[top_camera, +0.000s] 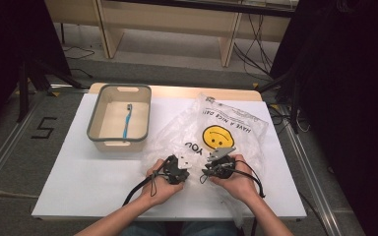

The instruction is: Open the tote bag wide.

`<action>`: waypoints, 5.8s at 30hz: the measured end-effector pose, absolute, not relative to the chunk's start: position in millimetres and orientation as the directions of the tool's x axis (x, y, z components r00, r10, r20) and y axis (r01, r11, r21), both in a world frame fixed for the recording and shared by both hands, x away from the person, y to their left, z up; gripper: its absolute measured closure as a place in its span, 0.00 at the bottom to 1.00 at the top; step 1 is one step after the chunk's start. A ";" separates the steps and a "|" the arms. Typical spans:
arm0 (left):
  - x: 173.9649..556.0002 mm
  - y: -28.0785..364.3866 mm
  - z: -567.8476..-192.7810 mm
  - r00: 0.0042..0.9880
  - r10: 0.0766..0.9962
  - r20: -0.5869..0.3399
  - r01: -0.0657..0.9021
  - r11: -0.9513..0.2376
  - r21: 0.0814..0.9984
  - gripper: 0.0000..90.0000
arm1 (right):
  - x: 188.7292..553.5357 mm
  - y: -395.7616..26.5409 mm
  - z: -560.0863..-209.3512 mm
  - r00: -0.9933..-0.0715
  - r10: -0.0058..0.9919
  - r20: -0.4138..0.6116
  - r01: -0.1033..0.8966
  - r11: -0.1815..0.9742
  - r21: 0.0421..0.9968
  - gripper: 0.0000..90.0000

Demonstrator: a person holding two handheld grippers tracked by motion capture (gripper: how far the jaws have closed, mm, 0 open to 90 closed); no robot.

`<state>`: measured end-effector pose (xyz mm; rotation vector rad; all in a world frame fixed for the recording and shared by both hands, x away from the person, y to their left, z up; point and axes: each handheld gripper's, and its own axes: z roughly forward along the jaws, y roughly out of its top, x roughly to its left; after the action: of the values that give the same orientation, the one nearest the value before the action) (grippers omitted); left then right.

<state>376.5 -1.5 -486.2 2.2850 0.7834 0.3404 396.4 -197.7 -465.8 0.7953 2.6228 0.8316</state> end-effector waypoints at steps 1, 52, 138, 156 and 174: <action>376.6 -1.4 -486.4 0.783 0.622 0.021 0.443 -0.579 0.684 0.99 | 396.7 -197.9 -466.0 -0.811 0.576 -0.097 0.416 0.687 0.596 0.92; 374.4 -3.4 -486.9 0.790 0.610 0.063 0.413 -0.605 0.681 0.99 | 411.7 -218.9 -371.3 -0.633 0.759 -0.150 0.291 0.413 0.863 1.00; 341.6 150.6 -448.1 0.595 0.803 0.035 0.434 -0.358 0.827 0.36 | 421.5 -219.4 -364.0 -0.600 0.788 -0.135 0.278 0.363 0.889 1.00; 349.8 162.2 -447.6 0.557 0.830 0.030 0.456 -0.336 0.824 0.36 | 420.0 -222.3 -364.4 -0.594 0.793 -0.134 0.281 0.361 0.889 1.00; 352.8 164.0 -449.1 0.547 0.836 0.037 0.461 -0.338 0.820 0.36 | 418.9 -223.2 -365.5 -0.593 0.795 -0.132 0.288 0.363 0.886 1.00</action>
<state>352.8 164.0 -449.1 1.9827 1.0476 0.5945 418.9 -223.2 -365.5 0.9346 2.0708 1.1852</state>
